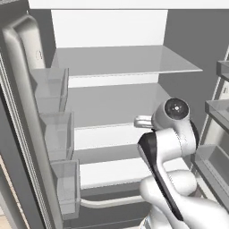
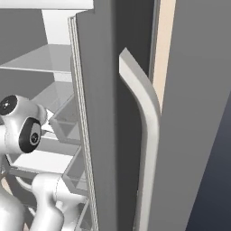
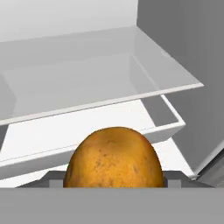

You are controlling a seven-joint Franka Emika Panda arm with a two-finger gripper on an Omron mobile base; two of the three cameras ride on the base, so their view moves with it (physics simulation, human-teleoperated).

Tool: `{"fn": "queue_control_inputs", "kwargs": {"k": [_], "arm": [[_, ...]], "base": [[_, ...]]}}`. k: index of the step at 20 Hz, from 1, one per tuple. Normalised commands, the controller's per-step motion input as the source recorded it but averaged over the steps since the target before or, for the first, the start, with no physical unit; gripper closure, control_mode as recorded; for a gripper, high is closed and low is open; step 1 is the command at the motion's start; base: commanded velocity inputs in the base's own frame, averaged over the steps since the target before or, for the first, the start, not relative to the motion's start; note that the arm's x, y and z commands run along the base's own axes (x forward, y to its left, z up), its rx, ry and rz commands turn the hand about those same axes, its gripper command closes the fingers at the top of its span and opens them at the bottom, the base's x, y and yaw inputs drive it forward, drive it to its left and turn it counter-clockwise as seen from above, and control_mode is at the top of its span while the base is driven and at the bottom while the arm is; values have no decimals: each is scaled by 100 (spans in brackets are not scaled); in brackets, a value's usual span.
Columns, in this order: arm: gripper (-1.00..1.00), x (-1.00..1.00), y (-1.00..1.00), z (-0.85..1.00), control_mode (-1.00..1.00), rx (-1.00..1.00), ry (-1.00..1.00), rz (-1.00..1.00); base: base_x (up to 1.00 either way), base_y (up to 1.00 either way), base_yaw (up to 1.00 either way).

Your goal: Open the fridge, remove the mango, bell pepper, and steak, and place them on any counter.

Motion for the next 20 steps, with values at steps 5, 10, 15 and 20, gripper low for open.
{"fn": "queue_control_inputs", "kwargs": {"k": [5,10,15,20], "arm": [[100,-61,0,7,-100,7,17,4],[100,-13,1,0,100,0,1,0],[100,0,0,0,100,0,0,0],[100,0,0,0,100,0,0,0]], "base": [[0,0,0],[-75,18,0],[-100,37,7],[-87,57,57]]}}
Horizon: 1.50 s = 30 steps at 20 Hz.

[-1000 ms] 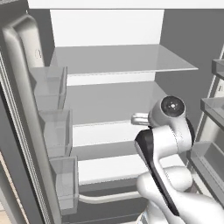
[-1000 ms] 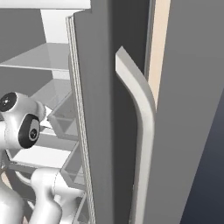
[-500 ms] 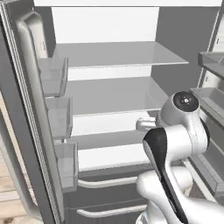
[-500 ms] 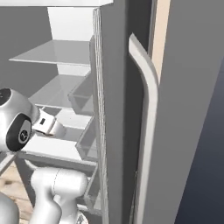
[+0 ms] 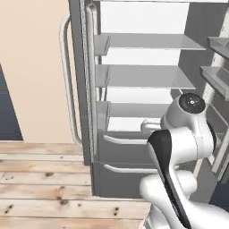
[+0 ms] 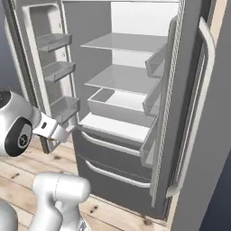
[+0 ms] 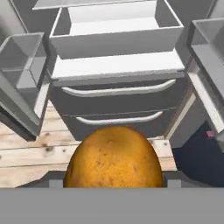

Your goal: Open the fridge, remove the mango, bell pepper, and steak, and place them on any counter.

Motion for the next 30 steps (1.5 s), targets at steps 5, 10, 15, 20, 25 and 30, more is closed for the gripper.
{"fn": "queue_control_inputs", "kwargs": {"k": [5,10,15,20,25,30], "arm": [[100,0,0,0,100,0,0,0],[100,0,0,0,100,0,0,0],[100,0,0,0,100,0,0,0],[100,0,0,0,100,0,0,0],[100,0,0,0,100,0,0,0],[100,0,0,0,100,0,0,0]], "base": [[-58,68,72],[-52,75,73],[-50,71,72],[-48,67,70],[-10,74,63],[18,76,51]]}}
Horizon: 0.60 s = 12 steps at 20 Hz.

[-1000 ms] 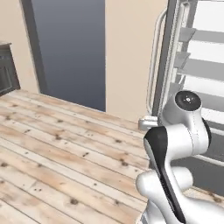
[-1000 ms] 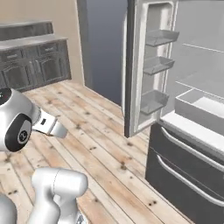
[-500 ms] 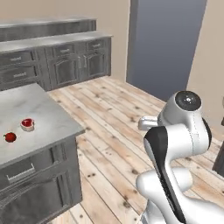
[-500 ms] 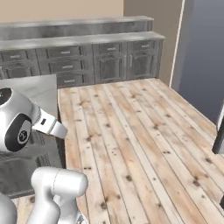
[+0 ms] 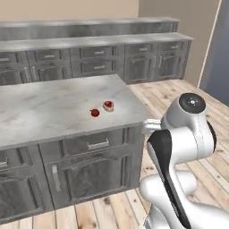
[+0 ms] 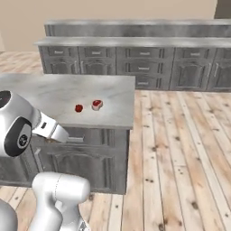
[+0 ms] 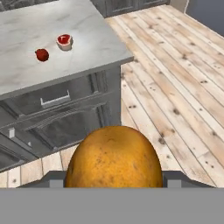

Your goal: Open the fridge, remove the mango, bell pepper, and steak, and place them on any counter.

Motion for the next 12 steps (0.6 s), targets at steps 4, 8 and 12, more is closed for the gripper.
{"fn": "queue_control_inputs", "kwargs": {"k": [4,8,12], "arm": [[100,0,0,0,100,0,0,0],[100,0,0,0,100,0,0,0],[100,0,0,0,100,0,0,0]], "base": [[76,50,35],[100,26,12],[100,20,5]]}}
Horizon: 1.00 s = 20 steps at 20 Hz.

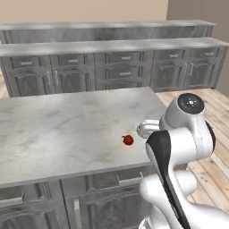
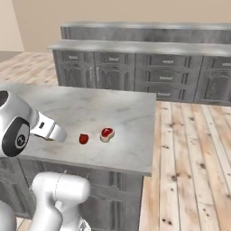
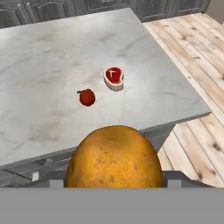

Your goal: Open the fridge, remove the mango, bell pepper, and steak, and place them on any counter.

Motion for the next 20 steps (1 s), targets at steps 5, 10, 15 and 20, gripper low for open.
{"fn": "queue_control_inputs", "kwargs": {"k": [5,10,15,20], "arm": [[100,0,0,0,100,0,0,0],[100,0,95,-32,-100,-9,17,11],[100,44,82,-56,-100,-7,25,9],[100,96,42,-75,-100,-2,27,5]], "base": [[71,42,4],[0,0,0],[0,0,0],[0,0,0]]}}
